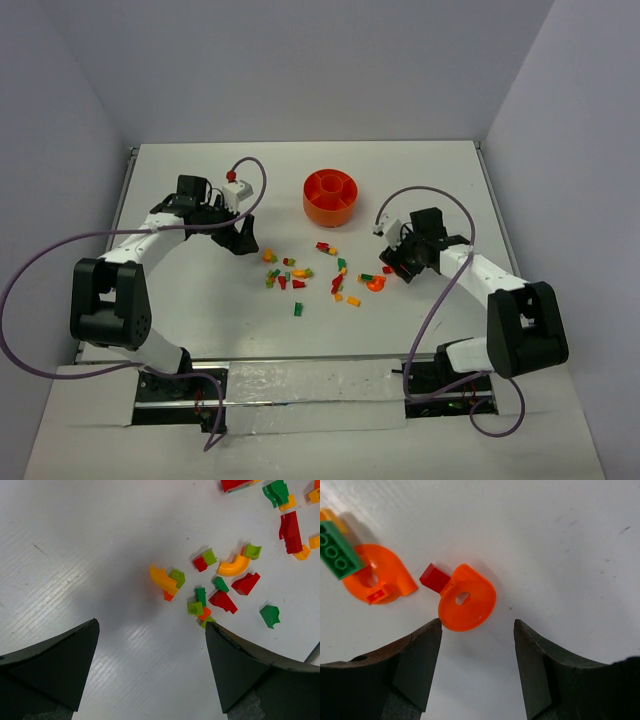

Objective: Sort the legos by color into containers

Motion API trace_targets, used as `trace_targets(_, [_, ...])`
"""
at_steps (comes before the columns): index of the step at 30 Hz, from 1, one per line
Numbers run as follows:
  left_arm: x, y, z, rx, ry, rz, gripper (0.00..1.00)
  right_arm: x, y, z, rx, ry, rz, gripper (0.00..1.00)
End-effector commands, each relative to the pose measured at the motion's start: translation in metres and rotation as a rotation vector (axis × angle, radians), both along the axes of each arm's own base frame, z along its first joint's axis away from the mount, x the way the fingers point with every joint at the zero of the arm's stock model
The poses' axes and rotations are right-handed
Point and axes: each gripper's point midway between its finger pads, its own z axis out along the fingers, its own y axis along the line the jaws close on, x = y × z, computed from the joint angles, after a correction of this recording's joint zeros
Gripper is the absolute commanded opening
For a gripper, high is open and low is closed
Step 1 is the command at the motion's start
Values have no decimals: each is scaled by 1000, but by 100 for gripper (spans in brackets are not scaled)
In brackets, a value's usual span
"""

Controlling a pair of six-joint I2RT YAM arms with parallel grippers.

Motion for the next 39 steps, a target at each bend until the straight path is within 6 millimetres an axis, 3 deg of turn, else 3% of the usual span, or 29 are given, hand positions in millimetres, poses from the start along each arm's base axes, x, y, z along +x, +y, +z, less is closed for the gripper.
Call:
trace_targets(1, [7,-2,13,-10,-60,1,98,22,3,5,5,-96,-36,65])
trace_targets(14, [10,-2,9,-9,-52,2,98,20,14,-2,10,-101,69,57])
trace_targets(28, [10,-7,16,-35,-45,-7,98,25,20,-4,0,-72,143,29])
trace_targets(34, [9,-15,27,-76,-31,-30,96,22,24,7,29,-66,148,13])
trace_targets(39, [13,-22,47,-136,-33,-13,91,20,34,36,90,-56,132,0])
